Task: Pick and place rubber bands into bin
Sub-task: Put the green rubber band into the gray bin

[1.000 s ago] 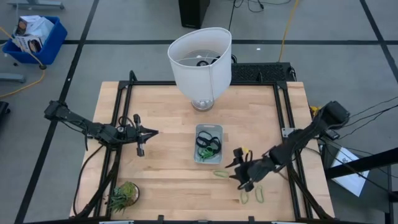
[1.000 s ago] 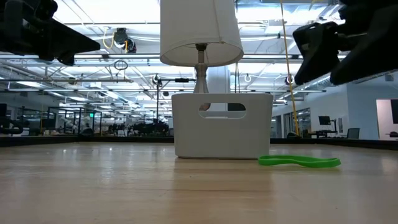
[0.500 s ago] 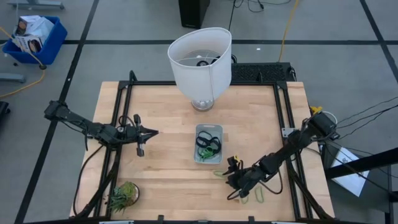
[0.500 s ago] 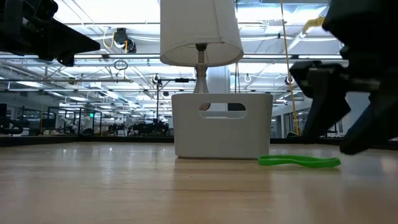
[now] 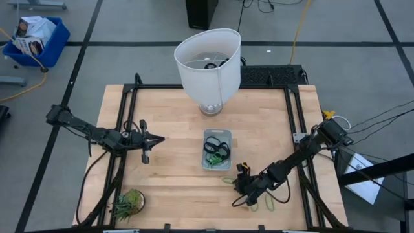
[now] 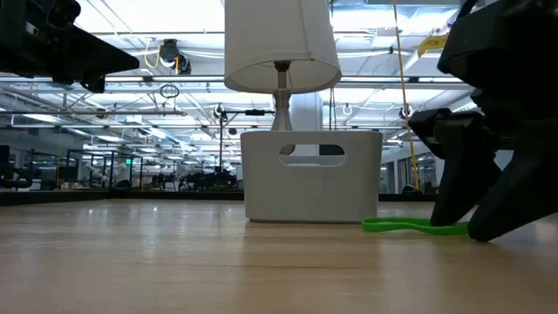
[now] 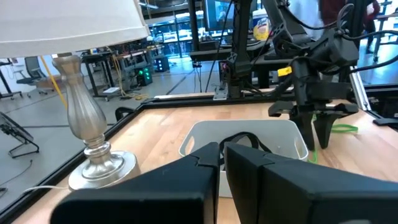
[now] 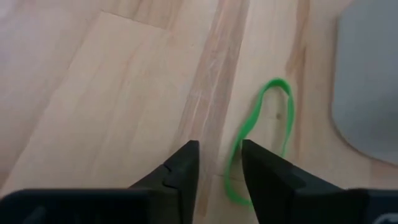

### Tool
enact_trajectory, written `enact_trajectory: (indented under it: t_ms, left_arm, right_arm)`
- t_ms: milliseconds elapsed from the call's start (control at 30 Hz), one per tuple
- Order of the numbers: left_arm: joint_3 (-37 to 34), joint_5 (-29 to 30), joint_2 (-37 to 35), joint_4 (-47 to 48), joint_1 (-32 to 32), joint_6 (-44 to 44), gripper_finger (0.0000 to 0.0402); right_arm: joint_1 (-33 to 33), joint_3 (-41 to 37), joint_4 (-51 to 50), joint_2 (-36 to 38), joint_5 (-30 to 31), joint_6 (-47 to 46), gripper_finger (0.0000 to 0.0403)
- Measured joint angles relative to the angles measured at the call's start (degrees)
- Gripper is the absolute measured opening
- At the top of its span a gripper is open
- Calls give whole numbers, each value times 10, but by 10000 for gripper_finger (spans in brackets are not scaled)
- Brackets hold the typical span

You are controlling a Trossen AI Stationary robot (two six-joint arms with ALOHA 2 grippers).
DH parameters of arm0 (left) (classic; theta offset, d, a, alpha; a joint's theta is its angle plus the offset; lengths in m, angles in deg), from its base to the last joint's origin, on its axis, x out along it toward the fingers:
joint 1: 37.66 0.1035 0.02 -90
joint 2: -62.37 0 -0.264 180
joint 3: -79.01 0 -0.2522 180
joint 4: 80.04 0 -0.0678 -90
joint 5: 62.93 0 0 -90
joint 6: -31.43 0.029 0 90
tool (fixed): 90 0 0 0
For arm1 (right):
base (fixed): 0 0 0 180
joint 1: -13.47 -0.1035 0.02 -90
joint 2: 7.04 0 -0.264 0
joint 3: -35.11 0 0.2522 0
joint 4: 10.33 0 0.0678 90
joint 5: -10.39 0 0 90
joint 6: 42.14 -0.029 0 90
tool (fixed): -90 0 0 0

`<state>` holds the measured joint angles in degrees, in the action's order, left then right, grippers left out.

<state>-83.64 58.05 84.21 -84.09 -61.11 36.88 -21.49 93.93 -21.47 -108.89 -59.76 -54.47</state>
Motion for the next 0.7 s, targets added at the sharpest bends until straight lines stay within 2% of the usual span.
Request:
enact_trajectory:
  t_ms: [200, 300, 500, 700]
  left_arm:
    - [0, 0, 0, 0, 0, 0, 33]
    - [0, 0, 0, 0, 0, 0, 33]
    - [0, 0, 0, 0, 0, -3, 33]
    - [0, 0, 0, 0, 0, -2, 33]
  right_arm:
    - [24, -1, -22, -1, -66, -33, 45]
    - [28, -1, -20, 1, -64, -28, 8]
    - [26, -3, -15, 39, -44, 11, 1]
    - [22, 1, -53, 159, 7, 51, 0]
